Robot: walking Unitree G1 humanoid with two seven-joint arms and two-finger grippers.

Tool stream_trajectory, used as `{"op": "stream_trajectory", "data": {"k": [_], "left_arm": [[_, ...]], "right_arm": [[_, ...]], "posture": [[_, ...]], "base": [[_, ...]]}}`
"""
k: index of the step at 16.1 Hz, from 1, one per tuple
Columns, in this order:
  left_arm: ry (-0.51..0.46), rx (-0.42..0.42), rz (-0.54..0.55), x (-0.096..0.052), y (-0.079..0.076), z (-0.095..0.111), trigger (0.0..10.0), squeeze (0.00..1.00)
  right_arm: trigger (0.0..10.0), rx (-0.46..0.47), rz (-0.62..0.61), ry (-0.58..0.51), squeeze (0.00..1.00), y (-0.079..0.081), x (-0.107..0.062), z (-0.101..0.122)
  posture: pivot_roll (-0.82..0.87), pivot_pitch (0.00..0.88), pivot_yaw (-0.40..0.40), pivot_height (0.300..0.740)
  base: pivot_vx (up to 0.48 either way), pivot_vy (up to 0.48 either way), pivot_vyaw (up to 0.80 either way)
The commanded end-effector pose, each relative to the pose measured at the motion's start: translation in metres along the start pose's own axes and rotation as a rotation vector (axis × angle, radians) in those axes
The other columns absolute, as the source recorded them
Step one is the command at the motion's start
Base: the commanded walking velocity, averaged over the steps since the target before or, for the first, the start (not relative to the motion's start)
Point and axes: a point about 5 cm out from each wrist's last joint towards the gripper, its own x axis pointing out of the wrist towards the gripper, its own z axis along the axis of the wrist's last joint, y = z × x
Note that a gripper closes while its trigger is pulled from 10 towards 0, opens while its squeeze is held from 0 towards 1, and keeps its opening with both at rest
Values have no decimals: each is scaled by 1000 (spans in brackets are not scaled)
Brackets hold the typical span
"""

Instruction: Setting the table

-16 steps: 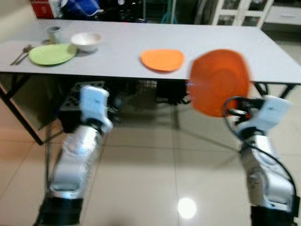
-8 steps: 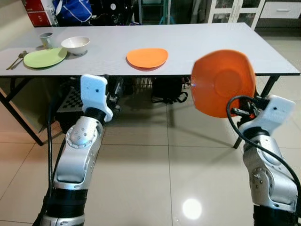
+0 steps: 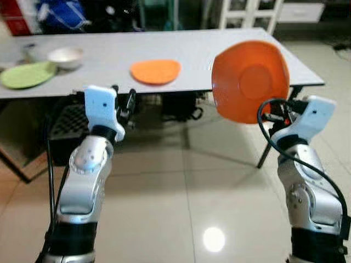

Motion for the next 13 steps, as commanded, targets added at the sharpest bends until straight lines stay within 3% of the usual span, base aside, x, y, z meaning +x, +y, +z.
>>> {"op": "stream_trajectory", "data": {"k": [1, 6, 13], "left_arm": [[-7, 3, 3, -2, 3, 3, 10000, 0], [7, 29, -10, -7, 0, 1, 10000, 0], [17, 38, -26, -6, 2, 2, 10000, 0]], "right_arm": [[10000, 3, 29, -27, 0, 8, 4, 8], [10000, 21, 5, -10, 0, 7, 12, 5], [10000, 48, -33, -13, 0, 5, 15, 5]], "posture": [[19, 0, 20, 740], [46, 0, -11, 740], [46, 0, 8, 740]], "base": [[480, 0, 0], [480, 0, 0], [480, 0, 0]]}}
